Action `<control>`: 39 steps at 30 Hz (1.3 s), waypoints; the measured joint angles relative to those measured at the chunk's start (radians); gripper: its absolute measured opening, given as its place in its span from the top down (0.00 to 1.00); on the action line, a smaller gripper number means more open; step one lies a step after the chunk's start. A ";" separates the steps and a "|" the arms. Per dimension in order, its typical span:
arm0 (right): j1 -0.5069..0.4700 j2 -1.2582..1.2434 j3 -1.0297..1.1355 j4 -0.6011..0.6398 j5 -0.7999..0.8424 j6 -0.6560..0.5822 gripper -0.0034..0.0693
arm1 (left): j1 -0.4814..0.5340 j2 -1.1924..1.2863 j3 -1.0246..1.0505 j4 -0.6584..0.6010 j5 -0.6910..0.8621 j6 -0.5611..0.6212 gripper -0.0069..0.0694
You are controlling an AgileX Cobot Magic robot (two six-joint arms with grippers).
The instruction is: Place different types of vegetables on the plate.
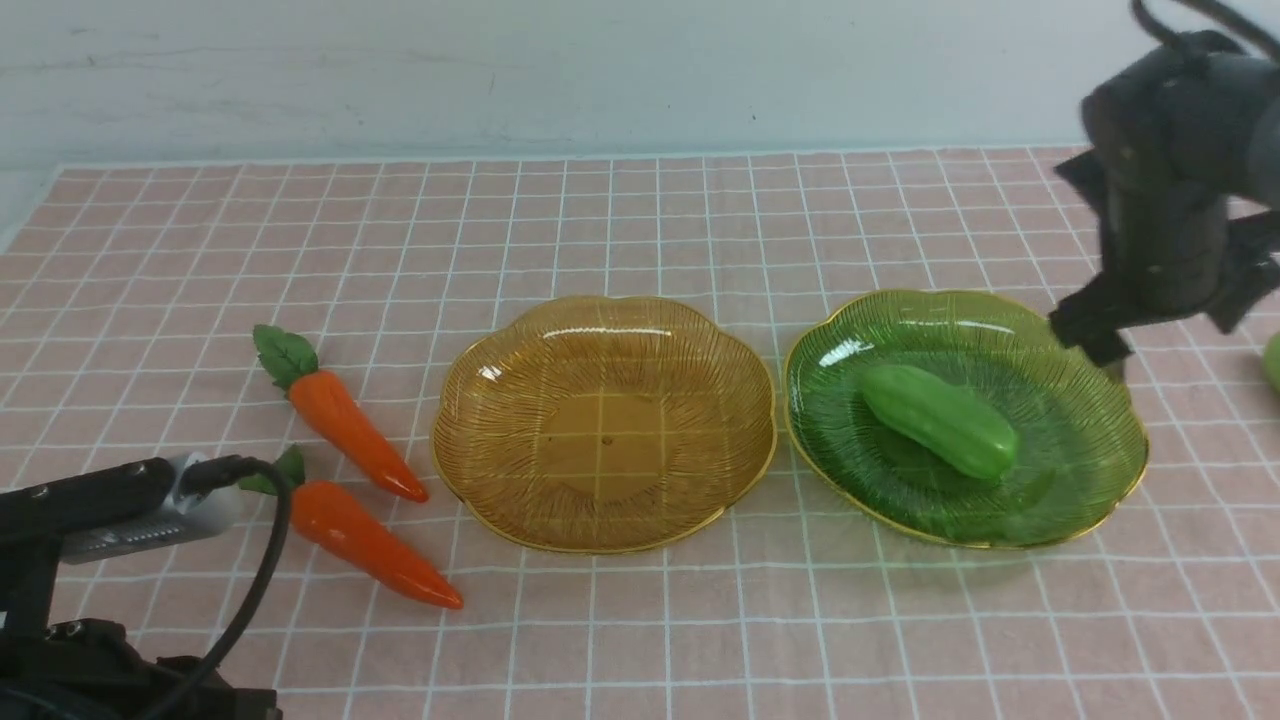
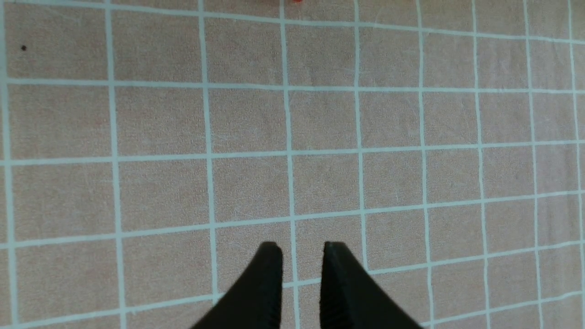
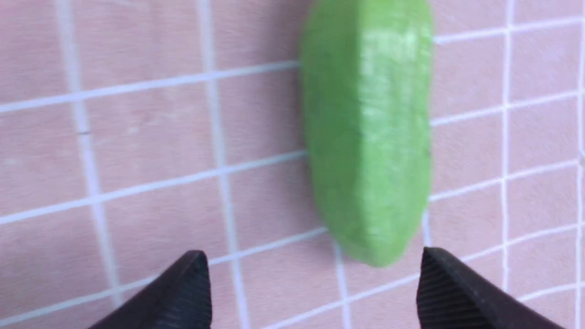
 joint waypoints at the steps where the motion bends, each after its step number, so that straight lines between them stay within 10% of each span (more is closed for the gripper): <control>1: -0.036 0.003 0.000 0.006 0.000 0.001 0.21 | 0.000 0.000 0.000 0.000 0.000 0.000 0.76; 39: -0.120 0.108 -0.250 0.194 -0.001 -0.092 0.39 | 0.000 0.000 0.000 0.001 -0.020 0.000 0.76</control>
